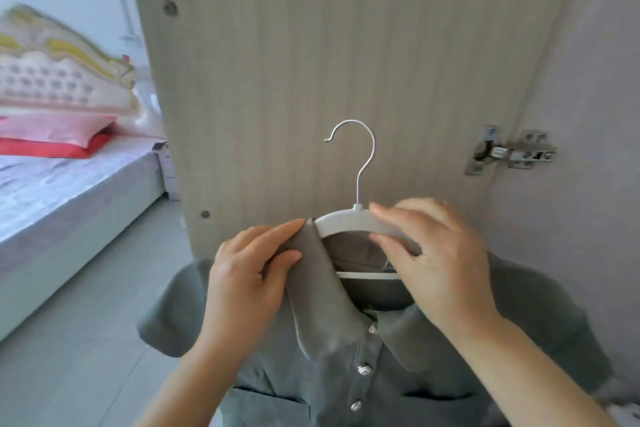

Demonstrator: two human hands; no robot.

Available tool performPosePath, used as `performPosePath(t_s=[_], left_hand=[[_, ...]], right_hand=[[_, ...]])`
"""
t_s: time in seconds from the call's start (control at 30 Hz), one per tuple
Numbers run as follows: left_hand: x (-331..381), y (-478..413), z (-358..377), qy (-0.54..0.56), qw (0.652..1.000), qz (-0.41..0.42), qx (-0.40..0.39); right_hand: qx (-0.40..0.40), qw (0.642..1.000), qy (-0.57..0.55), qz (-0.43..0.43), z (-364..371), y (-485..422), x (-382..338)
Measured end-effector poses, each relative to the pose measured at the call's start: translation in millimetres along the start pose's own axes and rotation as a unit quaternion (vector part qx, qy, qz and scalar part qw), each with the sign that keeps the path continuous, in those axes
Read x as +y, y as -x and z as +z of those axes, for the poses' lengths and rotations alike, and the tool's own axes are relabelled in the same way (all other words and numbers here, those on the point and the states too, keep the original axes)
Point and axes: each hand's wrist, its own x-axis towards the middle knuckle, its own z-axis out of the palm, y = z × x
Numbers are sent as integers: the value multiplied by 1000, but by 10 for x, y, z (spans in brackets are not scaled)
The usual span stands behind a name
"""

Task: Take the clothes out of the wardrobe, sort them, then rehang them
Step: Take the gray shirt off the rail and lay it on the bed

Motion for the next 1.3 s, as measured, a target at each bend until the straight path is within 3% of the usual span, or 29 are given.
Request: performPosePath(t_s=[0.37,0.57,0.9,1.3], left_hand=[[-1562,332,-2145,-179,968,-127,122],[-2308,530,-3200,-263,933,-173,172],[-3376,764,-4292,-391,852,-267,225],[-4861,440,-5349,-474,743,-354,313]], right_hand=[[-87,972,-204,-78,2222,-282,-1950],[-134,933,-321,-95,3324,-347,-3039],[-197,847,-485,-88,4856,-503,-4398],[-257,761,-583,-119,6787,-1143,-5749]])
